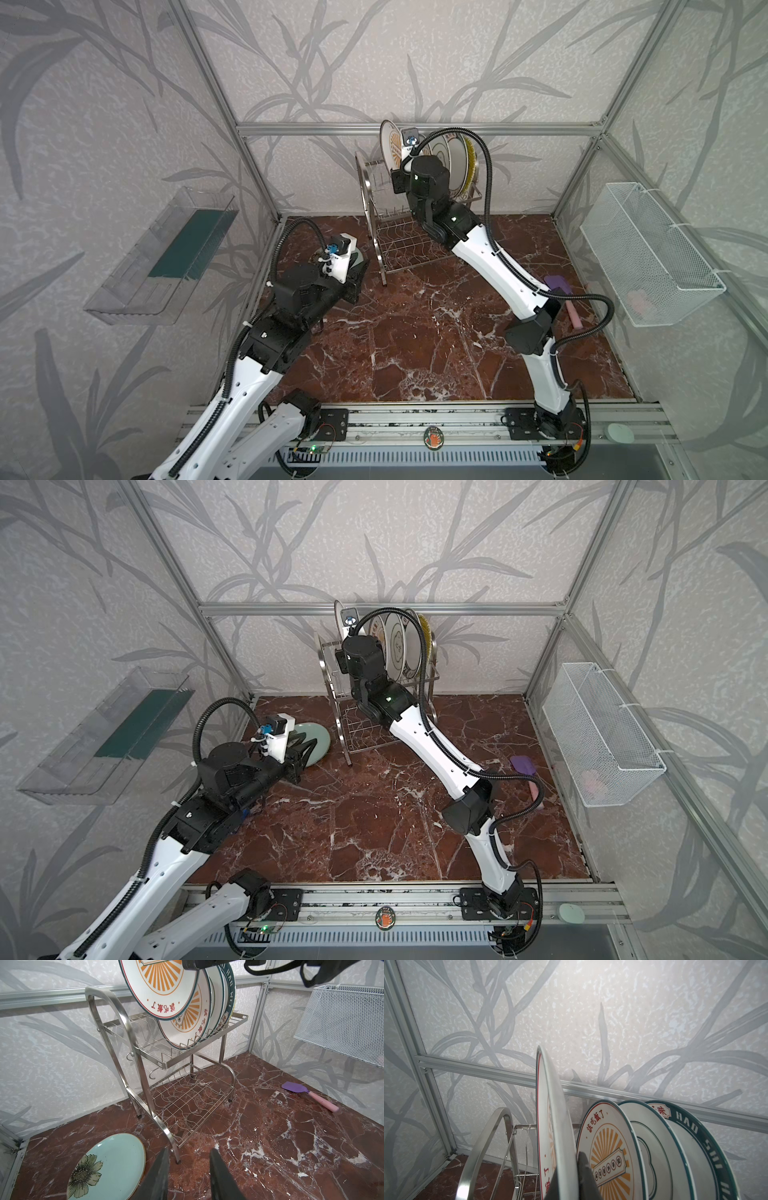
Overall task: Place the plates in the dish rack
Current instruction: 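Carry the plate into the upper tier with the right gripper while the left releases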
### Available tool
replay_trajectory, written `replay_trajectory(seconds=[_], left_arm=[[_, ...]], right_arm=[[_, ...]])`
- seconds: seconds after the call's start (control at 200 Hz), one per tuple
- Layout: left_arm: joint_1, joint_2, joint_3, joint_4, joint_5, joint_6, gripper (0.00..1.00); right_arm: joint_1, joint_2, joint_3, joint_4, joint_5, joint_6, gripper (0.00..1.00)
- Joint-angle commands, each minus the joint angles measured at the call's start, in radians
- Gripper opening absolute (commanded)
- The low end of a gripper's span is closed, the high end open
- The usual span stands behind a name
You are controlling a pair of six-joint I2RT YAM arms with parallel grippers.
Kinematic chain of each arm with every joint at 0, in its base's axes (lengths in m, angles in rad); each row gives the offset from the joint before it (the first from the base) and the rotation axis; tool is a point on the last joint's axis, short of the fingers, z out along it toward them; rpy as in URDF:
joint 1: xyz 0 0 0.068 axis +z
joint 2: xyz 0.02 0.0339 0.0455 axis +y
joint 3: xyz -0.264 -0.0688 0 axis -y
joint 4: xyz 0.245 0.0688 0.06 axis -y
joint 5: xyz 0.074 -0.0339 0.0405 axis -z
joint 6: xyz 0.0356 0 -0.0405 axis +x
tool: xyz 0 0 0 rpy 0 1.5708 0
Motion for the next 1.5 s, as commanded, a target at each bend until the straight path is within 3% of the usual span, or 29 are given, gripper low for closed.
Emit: replay_trajectory(seconds=[0.0,0.2,0.585,1.495], left_arm=[[0.005,-0.012,-0.014,0.019,0.013,0.016,0.32],[0.01,-0.012,-0.018,0.021,0.014,0.018,0.32],[0.016,-0.017,-0.023,0.021,0.018,0.018,0.31],[0.023,-0.031,-0.022,0.023,0.036,0.006,0.31]], right_arm=[[0.005,0.031,0.078,0.06,0.051,-0.04,0.0],[0.005,0.1,0.163,0.037,0.067,-0.049,0.0],[0.005,0.136,0.167,0.032,0.104,-0.045,0.0],[0.001,0.1,0.0,0.022,0.141,0.01,0.0]])
